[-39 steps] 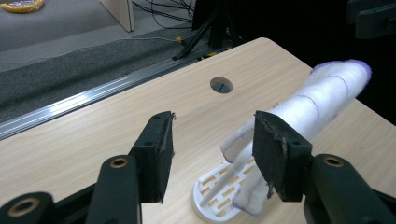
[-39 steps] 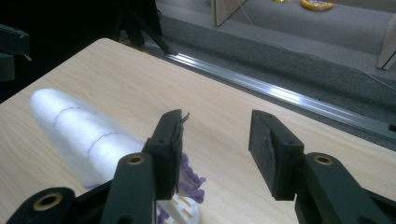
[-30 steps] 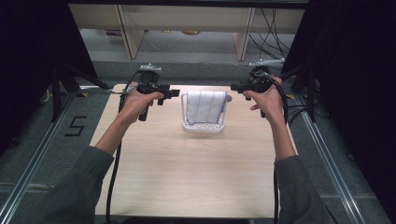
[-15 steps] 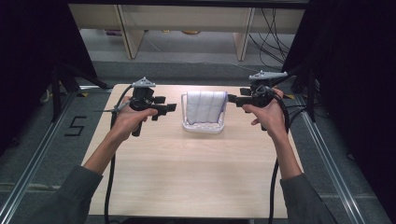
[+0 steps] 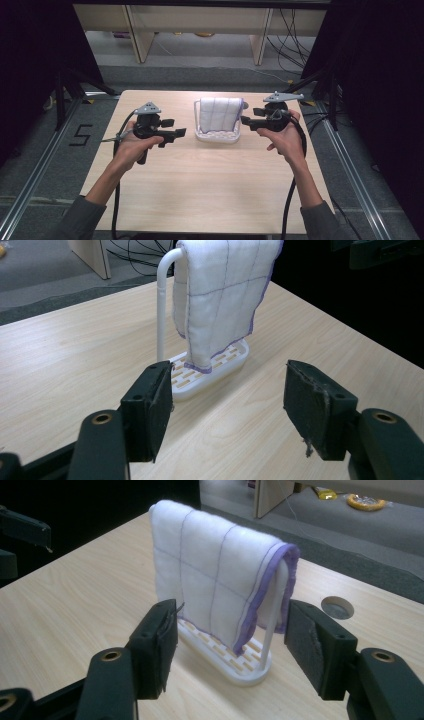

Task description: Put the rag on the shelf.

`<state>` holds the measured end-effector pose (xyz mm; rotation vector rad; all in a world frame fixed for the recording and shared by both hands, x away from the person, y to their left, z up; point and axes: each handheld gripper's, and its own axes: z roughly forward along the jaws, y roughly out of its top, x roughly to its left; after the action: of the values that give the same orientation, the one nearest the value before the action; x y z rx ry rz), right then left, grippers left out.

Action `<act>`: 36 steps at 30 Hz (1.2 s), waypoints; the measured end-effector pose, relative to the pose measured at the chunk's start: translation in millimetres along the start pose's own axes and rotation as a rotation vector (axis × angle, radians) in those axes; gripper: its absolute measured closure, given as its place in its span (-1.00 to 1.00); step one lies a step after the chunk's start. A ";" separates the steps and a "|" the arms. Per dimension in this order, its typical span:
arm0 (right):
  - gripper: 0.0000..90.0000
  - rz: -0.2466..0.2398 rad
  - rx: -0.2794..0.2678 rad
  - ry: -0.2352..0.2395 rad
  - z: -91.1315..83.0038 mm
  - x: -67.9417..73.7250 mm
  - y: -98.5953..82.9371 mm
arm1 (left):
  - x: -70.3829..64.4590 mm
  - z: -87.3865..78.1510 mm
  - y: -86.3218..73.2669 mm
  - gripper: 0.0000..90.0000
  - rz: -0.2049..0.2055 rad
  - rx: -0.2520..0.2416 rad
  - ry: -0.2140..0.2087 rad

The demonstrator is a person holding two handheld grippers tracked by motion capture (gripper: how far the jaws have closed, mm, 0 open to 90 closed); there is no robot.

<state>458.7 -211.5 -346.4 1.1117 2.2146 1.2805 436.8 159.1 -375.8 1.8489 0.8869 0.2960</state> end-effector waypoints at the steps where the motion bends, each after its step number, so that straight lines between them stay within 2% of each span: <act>1: -0.16 -0.006 -0.006 0.009 0.6 0.4 -1.9 | -0.1 -2.0 -1.6 -0.22 0.001 0.000 0.005; 8: -0.25 0.002 -0.017 0.017 0.5 5.3 -13.4 | 0.8 -7.0 -15.5 -0.27 0.001 -0.004 -0.005; 9: -0.28 0.024 -0.032 0.013 1.4 7.7 -15.4 | -0.1 -7.6 -17.0 -0.30 0.004 0.006 0.007; 11: -0.28 0.002 -0.031 0.018 1.2 8.2 -18.2 | -1.8 -7.9 -20.2 -0.33 0.011 0.005 0.007; 13: -0.34 0.018 -0.021 0.019 1.8 11.7 -20.1 | -3.7 -7.9 -23.3 -0.36 0.008 -0.003 0.000; 14: -0.34 -0.006 -0.021 0.018 2.2 11.2 -20.5 | -4.6 -7.6 -24.7 -0.38 0.007 -0.010 -0.004; 15: -0.34 -0.006 -0.021 0.018 2.2 11.2 -20.5 | -4.6 -7.6 -24.7 -0.39 0.007 -0.010 -0.004; 16: -0.34 -0.002 -0.037 0.018 2.0 13.3 -22.6 | -6.4 -7.2 -26.1 -0.41 0.027 0.003 0.000; 18: -0.36 0.002 -0.027 0.026 2.5 14.1 -25.4 | -8.5 -7.2 -27.3 -0.46 0.040 0.002 0.010; 20: -0.36 0.027 -0.034 0.032 4.2 16.3 -29.9 | -9.9 -7.3 -29.7 -0.47 0.043 0.001 0.004; 22: -0.38 0.021 -0.016 0.039 5.1 16.5 -35.8 | -11.0 -8.2 -34.1 -0.49 0.045 0.012 0.011; 24: -0.38 0.029 -0.007 0.046 5.9 18.2 -41.8 | -10.8 -9.0 -39.8 -0.50 0.049 0.019 0.003; 25: -0.40 0.048 -0.012 0.053 7.4 19.8 -45.5 | -10.9 -9.9 -43.0 -0.51 0.049 0.023 0.004; 27: -0.40 0.036 -0.006 0.073 9.0 19.7 -51.0 | -11.0 -12.3 -50.6 -0.52 0.051 0.039 0.017; 28: -0.40 0.039 0.007 0.060 9.2 21.8 -53.7 | -11.0 -12.3 -50.6 -0.52 0.051 0.039 0.017; 29: -0.40 0.039 0.007 0.060 9.2 21.8 -53.7 | -10.7 -13.3 -55.2 -0.52 0.050 0.041 0.018; 30: -0.40 0.017 0.010 0.065 12.5 22.3 -58.7 | -10.7 -15.1 -63.9 -0.52 0.049 0.048 0.022; 31: -0.40 0.017 0.010 0.065 12.5 22.3 -58.7 | -10.7 -15.1 -63.9 -0.52 0.049 0.048 0.022; 33: -0.40 0.014 0.031 0.076 14.4 24.9 -63.1 | -11.9 -16.4 -76.4 -0.52 0.028 0.056 0.023; 34: -0.40 0.042 0.046 0.086 15.7 30.7 -68.2 | -14.5 -17.1 -86.8 -0.52 0.023 0.075 0.010; 36: -0.40 0.020 0.057 0.090 17.3 32.9 -73.3 | -17.6 -17.3 -95.6 -0.52 0.033 0.079 0.011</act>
<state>415.5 -197.0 -414.8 1.1201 2.3246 1.3076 372.7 178.9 -448.3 1.9380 0.8876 0.2953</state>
